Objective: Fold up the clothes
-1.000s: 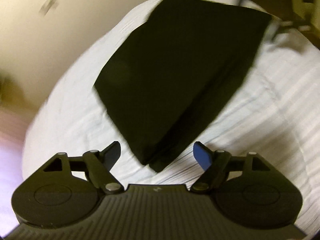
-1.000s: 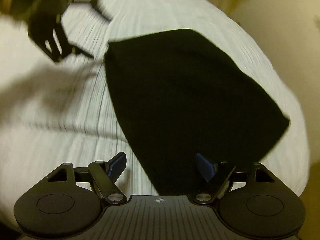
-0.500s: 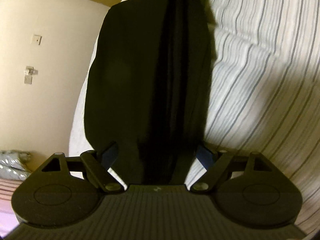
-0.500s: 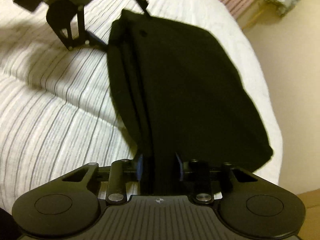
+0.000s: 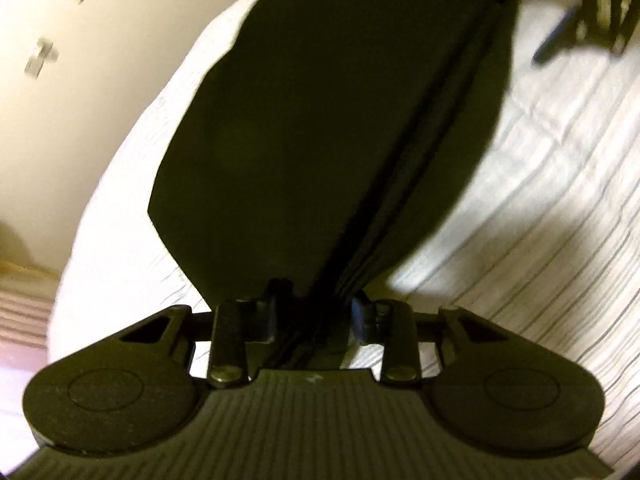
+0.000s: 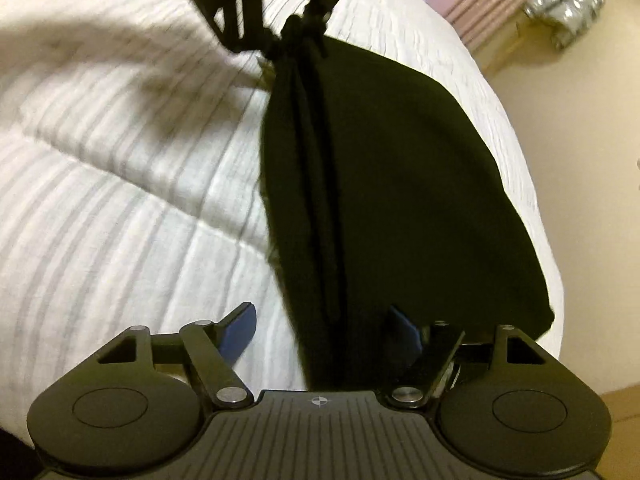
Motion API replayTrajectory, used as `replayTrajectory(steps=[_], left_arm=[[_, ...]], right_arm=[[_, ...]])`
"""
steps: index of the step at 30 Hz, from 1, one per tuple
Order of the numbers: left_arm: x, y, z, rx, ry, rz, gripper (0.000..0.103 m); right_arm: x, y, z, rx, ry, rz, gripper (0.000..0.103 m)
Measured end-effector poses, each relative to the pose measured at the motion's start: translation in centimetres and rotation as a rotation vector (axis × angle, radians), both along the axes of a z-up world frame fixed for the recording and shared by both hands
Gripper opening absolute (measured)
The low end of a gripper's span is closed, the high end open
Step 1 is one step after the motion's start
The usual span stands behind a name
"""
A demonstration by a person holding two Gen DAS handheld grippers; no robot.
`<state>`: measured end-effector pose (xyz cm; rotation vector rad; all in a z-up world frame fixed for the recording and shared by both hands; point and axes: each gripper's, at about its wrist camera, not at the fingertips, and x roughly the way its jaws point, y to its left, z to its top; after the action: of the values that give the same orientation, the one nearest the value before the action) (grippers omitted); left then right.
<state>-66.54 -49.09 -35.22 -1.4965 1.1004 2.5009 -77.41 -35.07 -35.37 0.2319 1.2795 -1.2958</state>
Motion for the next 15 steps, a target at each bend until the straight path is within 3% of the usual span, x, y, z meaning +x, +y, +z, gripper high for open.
replayTrajectory(steps=[1, 2, 4, 7, 10, 15], left_arm=[[0.1, 0.0, 0.1, -0.001, -0.001, -0.006, 0.03], [0.1, 0.1, 0.2, -0.002, -0.001, -0.011, 0.03], [0.1, -0.2, 0.5, -0.009, -0.005, -0.02, 0.03], [-0.1, -0.4, 1.1, -0.031, -0.015, -0.032, 0.026], [0.6, 1.3, 2.2, -0.059, -0.032, -0.051, 0.021], [1.1, 2.3, 6.7, -0.076, 0.006, -0.058, 0.017]], right_arm=[[-0.1, -0.3, -0.4, 0.0, 0.018, 0.007, 0.074], [-0.5, -0.5, -0.6, 0.007, 0.041, 0.014, 0.061], [-1.3, -0.9, -1.0, 0.022, 0.082, 0.027, 0.044], [-2.0, -1.0, -0.1, 0.03, 0.06, 0.033, 0.022], [-2.5, -0.9, 2.1, 0.022, 0.042, 0.02, 0.019], [-3.2, -0.5, 8.1, -0.018, 0.043, 0.013, 0.018]])
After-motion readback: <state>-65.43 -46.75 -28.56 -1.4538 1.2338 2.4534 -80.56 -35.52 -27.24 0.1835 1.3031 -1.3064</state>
